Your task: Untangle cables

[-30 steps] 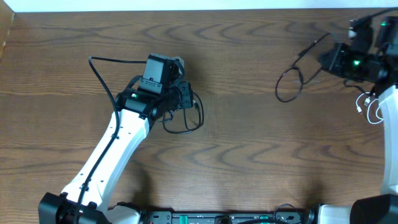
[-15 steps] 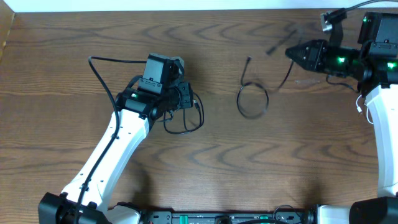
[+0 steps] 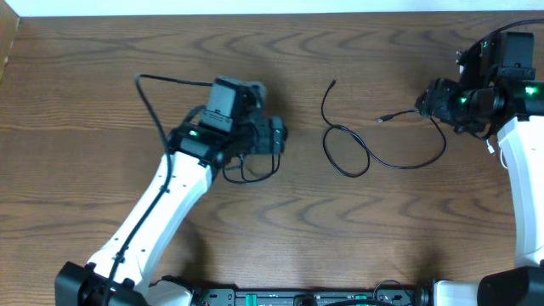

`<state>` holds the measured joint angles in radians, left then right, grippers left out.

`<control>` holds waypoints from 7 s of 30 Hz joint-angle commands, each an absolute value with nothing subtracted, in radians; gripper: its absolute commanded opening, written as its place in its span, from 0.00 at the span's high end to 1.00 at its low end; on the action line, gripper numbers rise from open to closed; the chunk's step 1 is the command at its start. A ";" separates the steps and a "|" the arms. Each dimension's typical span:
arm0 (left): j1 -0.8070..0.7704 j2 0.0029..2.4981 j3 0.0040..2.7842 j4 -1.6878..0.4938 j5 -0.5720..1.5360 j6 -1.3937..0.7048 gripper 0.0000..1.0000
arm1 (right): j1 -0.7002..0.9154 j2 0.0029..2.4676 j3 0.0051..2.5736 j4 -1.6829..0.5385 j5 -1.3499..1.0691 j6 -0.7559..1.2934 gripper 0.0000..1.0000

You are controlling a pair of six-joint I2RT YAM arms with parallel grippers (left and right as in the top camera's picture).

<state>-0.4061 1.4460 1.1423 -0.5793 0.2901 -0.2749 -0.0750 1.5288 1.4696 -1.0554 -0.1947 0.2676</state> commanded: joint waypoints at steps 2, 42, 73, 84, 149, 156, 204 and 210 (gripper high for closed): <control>-0.468 1.457 1.149 -0.591 0.151 -0.099 0.12 | -0.071 1.526 1.416 -1.054 -0.163 0.253 0.36; -0.568 1.898 1.526 -0.678 0.276 -0.173 0.12 | -0.071 1.526 1.345 -1.025 -0.164 0.253 0.36; -0.694 2.017 1.523 -0.552 0.280 -0.173 0.92 | -0.070 1.526 1.345 -1.025 -0.175 0.226 0.37; -0.691 1.846 1.523 -0.554 0.420 -0.175 0.92 | -0.032 1.526 1.232 -0.955 -0.516 -0.042 0.39; -0.691 1.846 1.523 -0.567 0.490 -0.178 0.92 | 0.080 1.526 1.012 -0.564 -0.425 -0.038 0.79; -0.691 1.846 1.523 -0.567 0.490 -0.178 0.92 | 0.080 1.526 1.012 -0.564 -0.425 -0.038 0.88; -0.665 1.846 1.523 -0.620 0.129 -0.292 0.92 | 0.110 1.526 1.011 -0.701 -0.413 -0.039 0.99; -0.577 1.846 1.523 -0.670 0.056 -0.368 0.93 | 0.110 1.526 1.011 -0.774 -0.204 0.048 0.99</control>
